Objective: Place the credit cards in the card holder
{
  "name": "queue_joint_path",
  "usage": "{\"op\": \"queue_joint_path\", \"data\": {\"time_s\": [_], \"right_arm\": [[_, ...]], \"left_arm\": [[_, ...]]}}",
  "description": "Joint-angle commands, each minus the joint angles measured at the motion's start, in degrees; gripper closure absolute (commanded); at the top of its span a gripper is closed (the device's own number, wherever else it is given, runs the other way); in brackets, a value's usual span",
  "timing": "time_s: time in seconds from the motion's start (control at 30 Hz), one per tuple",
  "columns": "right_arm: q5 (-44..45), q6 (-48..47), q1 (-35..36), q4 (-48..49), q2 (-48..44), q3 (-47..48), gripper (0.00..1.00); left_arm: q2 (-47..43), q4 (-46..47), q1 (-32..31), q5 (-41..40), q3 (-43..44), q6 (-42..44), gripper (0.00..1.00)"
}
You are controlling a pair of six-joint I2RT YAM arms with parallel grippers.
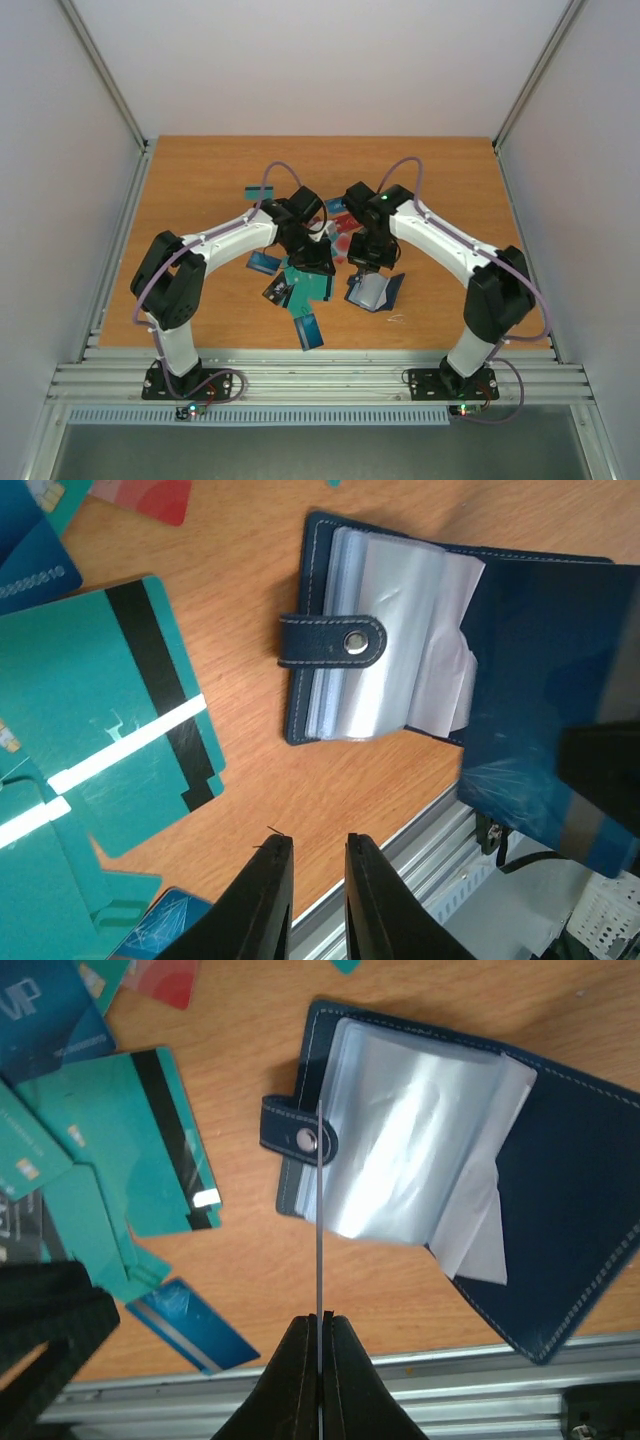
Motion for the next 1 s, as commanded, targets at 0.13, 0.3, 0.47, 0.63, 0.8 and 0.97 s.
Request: {"op": "queue_joint_path", "data": {"time_s": [0.13,0.3,0.47,0.63,0.8,0.97], "right_arm": [[3.3,2.5,0.1,-2.4,10.4,6.3,0.99],[3.4,4.1,0.0,-1.2,13.1,6.2,0.99],[4.3,5.9,0.0,-0.8,14.8,5.6,0.99],[5.7,7.3,0.0,-0.4,15.5,4.7,0.99],[8.1,8.5,0.0,-0.5,13.2,4.2,0.99],[12.2,9.3,-0.1,-0.7,9.4,2.3,0.99]], "left_arm": [[0.9,6.6,-0.4,0.6,-2.4,-0.5,0.86],[0.5,6.9,-0.4,0.9,-3.2,-0.3,0.86],[-0.2,6.7,-0.4,0.9,-3.8,0.1,0.86],[-0.7,6.5,-0.4,0.7,-4.1,0.4,0.87],[-1.8,5.8,-0.4,0.0,-4.7,0.7,0.87],[-2.6,5.8,-0.3,-0.4,-5.6,0.9,0.87]]}}
